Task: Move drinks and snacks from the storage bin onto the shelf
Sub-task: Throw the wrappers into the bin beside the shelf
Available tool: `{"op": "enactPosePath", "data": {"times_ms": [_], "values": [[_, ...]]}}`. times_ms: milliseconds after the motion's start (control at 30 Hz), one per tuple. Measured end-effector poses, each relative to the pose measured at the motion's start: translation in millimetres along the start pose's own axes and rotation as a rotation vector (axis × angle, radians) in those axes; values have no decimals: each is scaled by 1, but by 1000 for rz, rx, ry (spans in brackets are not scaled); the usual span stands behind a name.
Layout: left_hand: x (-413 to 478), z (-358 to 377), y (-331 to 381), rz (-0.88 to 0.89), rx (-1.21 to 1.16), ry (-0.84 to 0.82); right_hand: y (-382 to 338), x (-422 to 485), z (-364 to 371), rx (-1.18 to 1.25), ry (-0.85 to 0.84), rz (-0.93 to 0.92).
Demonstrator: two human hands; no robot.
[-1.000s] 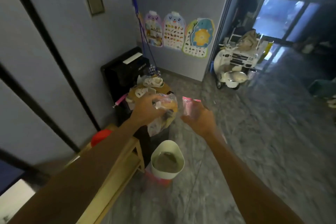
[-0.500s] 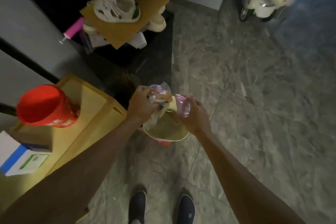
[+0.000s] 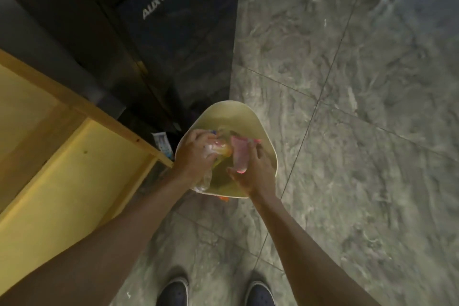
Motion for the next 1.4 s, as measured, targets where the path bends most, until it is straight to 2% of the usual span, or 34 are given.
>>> {"op": "enactPosePath", "data": {"times_ms": [167,333,567,733,933,1133,1267,1400], "values": [[-2,-27,30,24,-35,-20,-23,-16,-45,12,7,3],[-15,-108,95,155,127,-14,-51,-46,-138,-27,39,-72],[-31,-284,260,338,273,21,-143,-135,-374,-39,183,-185],[-44,-452,407,408,283,178,-235,-220,-558,6,310,-278],[-87,-613,527,436,264,210,-326,-319,-703,27,386,-407],[-142,-690,575,467,337,255,-385,-385,-747,-28,458,-523],[-182,-718,565,413,372,326,-420,-400,-744,29,411,-619],[-233,-741,533,291,406,405,-463,-440,-726,5,371,-807]]}}
Point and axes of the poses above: each hand's wrist, its own x-axis towards the middle knuckle, its own z-axis out of the palm, y = z × x, the point moved 9 cm from there along x, towards the middle knuckle, and after that the axes turned 8 degrees about z, right-handed, at the moved point
